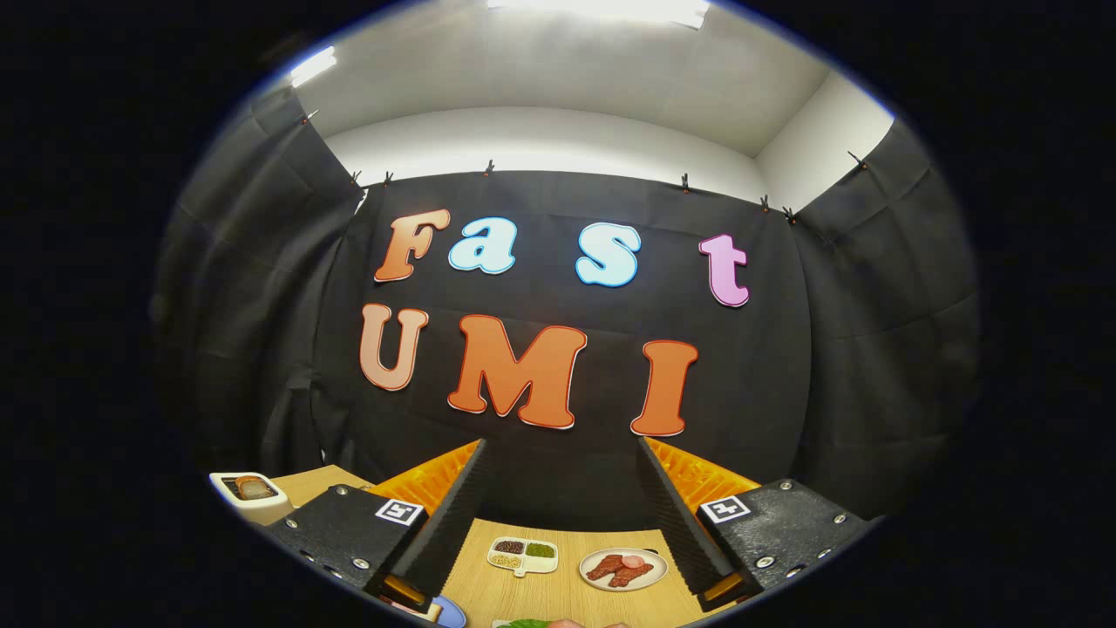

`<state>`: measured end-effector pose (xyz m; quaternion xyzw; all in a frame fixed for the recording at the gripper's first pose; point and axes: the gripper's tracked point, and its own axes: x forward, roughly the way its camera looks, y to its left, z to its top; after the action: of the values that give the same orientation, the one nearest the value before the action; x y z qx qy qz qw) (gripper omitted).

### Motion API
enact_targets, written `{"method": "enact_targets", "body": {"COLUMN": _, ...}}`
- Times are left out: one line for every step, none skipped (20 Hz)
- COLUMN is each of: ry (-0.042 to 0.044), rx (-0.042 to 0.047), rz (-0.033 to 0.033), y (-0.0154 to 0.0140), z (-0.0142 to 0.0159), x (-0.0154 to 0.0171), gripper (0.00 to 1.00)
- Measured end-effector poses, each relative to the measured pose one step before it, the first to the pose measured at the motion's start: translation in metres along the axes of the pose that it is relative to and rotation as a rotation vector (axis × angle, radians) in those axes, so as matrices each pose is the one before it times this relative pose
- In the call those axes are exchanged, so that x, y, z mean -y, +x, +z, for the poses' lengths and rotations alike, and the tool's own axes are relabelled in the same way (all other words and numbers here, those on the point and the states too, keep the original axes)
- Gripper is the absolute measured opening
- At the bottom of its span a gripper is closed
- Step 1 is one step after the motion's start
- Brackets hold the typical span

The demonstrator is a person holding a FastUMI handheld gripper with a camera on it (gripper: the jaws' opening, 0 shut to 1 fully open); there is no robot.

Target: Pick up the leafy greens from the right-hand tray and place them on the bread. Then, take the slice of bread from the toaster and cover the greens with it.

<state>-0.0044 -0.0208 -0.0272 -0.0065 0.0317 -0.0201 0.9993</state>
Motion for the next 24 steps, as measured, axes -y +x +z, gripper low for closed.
{"method": "enact_targets", "body": {"ry": -0.00068, "rx": -0.00892, "rz": -0.00208, "y": 0.00055, "z": -0.00375, "x": 0.00079, "gripper": 0.99}}
{"method": "enact_targets", "body": {"ry": 0.00185, "rx": -0.01091, "rz": -0.00068, "y": -0.00030, "z": -0.00401, "x": -0.00015, "gripper": 0.99}}
{"method": "enact_targets", "body": {"ry": 0.00322, "rx": -0.01191, "rz": 0.00115, "y": 0.00003, "z": -0.00428, "x": -0.00014, "gripper": 0.99}}
{"method": "enact_targets", "body": {"ry": 0.00264, "rx": -0.01153, "rz": -0.00003, "y": 0.00008, "z": -0.00426, "x": -0.00018, "gripper": 0.99}}
{"method": "enact_targets", "body": {"ry": 0.00028, "rx": -0.01122, "rz": -0.00240, "y": 0.00058, "z": -0.00423, "x": 0.00072, "gripper": 0.99}}
{"method": "enact_targets", "body": {"ry": -0.00090, "rx": -0.01048, "rz": -0.00171, "y": 0.00064, "z": -0.00447, "x": 0.00069, "gripper": 0.99}}
{"method": "enact_targets", "body": {"ry": -0.00164, "rx": -0.01177, "rz": -0.00168, "y": 0.00068, "z": -0.00454, "x": 0.00019, "gripper": 0.99}}
{"method": "enact_targets", "body": {"ry": -0.00103, "rx": -0.01179, "rz": 0.00192, "y": 0.00075, "z": -0.00530, "x": -0.00062, "gripper": 0.99}}
{"method": "enact_targets", "body": {"ry": -0.00093, "rx": -0.01708, "rz": 0.00002, "y": 0.00170, "z": -0.00575, "x": -0.00115, "gripper": 0.99}}
{"method": "enact_targets", "body": {"ry": -0.00105, "rx": -0.02068, "rz": -0.00131, "y": 0.00058, "z": -0.00844, "x": -0.00056, "gripper": 0.99}}
{"method": "enact_targets", "body": {"ry": 0.00041, "rx": -0.01704, "rz": 0.00174, "y": 0.00111, "z": -0.00626, "x": -0.00165, "gripper": 1.00}}
{"method": "enact_targets", "body": {"ry": -0.00190, "rx": -0.02459, "rz": 0.00920, "y": 0.00096, "z": -0.00821, "x": -0.00397, "gripper": 0.99}}
{"method": "enact_targets", "body": {"ry": -0.00470, "rx": -0.02366, "rz": 0.01002, "y": 0.00274, "z": -0.00857, "x": -0.00518, "gripper": 0.99}}
{"method": "enact_targets", "body": {"ry": -0.01082, "rx": -0.02890, "rz": 0.00931, "y": 0.00187, "z": -0.01013, "x": -0.00288, "gripper": 0.99}}
{"method": "enact_targets", "body": {"ry": -0.01483, "rx": -0.03078, "rz": 0.01260, "y": 0.00159, "z": -0.01007, "x": -0.00353, "gripper": 1.00}}
{"method": "enact_targets", "body": {"ry": -0.02142, "rx": -0.03470, "rz": 0.00858, "y": 0.00140, "z": -0.01125, "x": -0.00280, "gripper": 1.00}}
{"method": "enact_targets", "body": {"ry": -0.02299, "rx": -0.02927, "rz": 0.01032, "y": 0.00181, "z": -0.00972, "x": -0.00211, "gripper": 0.99}}
{"method": "enact_targets", "body": {"ry": -0.02279, "rx": -0.03093, "rz": 0.01028, "y": 0.00122, "z": -0.00912, "x": -0.00433, "gripper": 1.00}}
{"method": "enact_targets", "body": {"ry": -0.01643, "rx": -0.03096, "rz": 0.01562, "y": 0.00303, "z": -0.00886, "x": -0.00451, "gripper": 1.00}}
{"method": "enact_targets", "body": {"ry": -0.00827, "rx": -0.02631, "rz": 0.02126, "y": 0.00290, "z": -0.00965, "x": -0.00534, "gripper": 1.00}}
{"method": "enact_targets", "body": {"ry": -0.00487, "rx": -0.03390, "rz": 0.02378, "y": 0.00241, "z": -0.01034, "x": -0.00582, "gripper": 1.00}}
{"method": "enact_targets", "body": {"ry": -0.00100, "rx": -0.03243, "rz": 0.02053, "y": 0.00428, "z": -0.00982, "x": -0.00408, "gripper": 1.00}}
{"method": "enact_targets", "body": {"ry": 0.00117, "rx": -0.03340, "rz": 0.01360, "y": 0.00359, "z": -0.01031, "x": -0.00213, "gripper": 1.00}}
{"method": "enact_targets", "body": {"ry": 0.00187, "rx": -0.04032, "rz": 0.01301, "y": 0.00519, "z": -0.01098, "x": -0.00195, "gripper": 0.99}}
